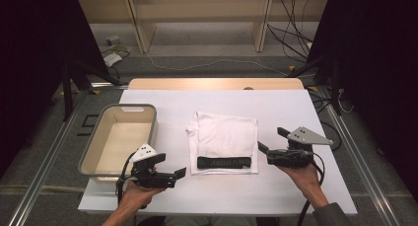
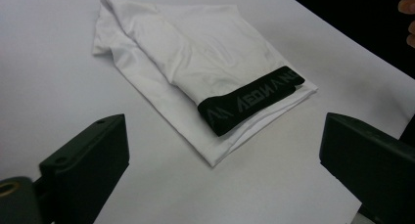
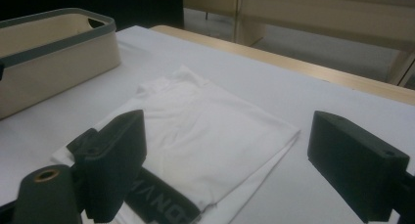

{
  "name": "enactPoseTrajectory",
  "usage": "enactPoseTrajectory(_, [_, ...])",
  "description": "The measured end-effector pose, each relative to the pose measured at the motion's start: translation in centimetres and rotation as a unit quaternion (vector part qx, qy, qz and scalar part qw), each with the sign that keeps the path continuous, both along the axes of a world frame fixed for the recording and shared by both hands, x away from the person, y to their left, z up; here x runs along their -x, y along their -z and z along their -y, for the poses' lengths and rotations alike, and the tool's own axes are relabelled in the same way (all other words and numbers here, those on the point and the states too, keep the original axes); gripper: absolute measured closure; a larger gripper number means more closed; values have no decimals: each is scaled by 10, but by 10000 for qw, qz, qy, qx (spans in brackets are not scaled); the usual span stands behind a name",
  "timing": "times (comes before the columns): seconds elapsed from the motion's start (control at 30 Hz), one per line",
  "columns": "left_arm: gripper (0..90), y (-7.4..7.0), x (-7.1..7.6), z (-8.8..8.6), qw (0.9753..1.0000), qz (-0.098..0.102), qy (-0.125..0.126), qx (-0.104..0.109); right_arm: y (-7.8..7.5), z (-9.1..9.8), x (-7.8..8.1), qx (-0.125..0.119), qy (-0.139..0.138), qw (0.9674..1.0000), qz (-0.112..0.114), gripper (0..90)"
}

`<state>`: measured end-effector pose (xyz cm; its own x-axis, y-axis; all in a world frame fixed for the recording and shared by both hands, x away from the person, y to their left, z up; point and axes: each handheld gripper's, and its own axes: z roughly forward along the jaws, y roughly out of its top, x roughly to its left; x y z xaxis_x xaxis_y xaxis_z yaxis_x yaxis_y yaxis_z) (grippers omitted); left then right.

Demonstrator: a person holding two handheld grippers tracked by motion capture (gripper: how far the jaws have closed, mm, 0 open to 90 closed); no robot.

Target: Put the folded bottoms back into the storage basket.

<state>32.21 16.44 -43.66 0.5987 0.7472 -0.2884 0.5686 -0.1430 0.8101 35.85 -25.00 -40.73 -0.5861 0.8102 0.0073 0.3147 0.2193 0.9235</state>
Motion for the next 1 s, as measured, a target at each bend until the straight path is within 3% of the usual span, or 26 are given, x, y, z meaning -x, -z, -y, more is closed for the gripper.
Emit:
enactPoseTrajectory(0.03, [61, 1, -3, 1, 9996, -233, 25, 130, 0, 0, -5, -7, -21, 10000, -37, 151])
enactPoseTrajectory(0.1, [61, 1, -6, 5, 9988, -472, 42, 142, 0, -1, -13, -9, -55, 10000, -83, 150])
enactPoseTrajectory(0.2, [69, 3, -9, 10, 9980, -616, 95, 107, 1, -3, -21, -13, -80, 9999, -151, 151])
enactPoseTrajectory(0.33, [75, 9, -15, 23, 9951, -967, 160, -92, 3, -5, -34, 56, -76, 9996, -259, 151])
enactPoseTrajectory(0.43, [79, 11, -20, 28, 9921, -1246, 136, -99, 5, -6, -41, 98, -57, 9994, -321, 151])
enactPoseTrajectory(0.6, [94, 13, -28, 29, 9886, -1505, 10, -99, 8, -7, -51, 127, -19, 9990, -435, 152])
enactPoseTrajectory(0.77, [118, 17, -42, 26, 9820, -1876, -218, 14, 16, -10, -64, 268, 37, 9981, -560, 152])
enactPoseTrajectory(0.8, [124, 17, -42, 26, 9820, -1876, -218, 14, 17, -10, -66, 287, 39, 9978, -590, 152])
enactPoseTrajectory(0.9, [143, 21, -49, 29, 9780, -2057, -352, 42, 19, -12, -71, 312, 64, 9975, -635, 152])
enactPoseTrajectory(1.0, [149, 23, -53, 32, 9767, -2115, -366, -4, 21, -12, -74, 316, 75, 9974, -650, 152])
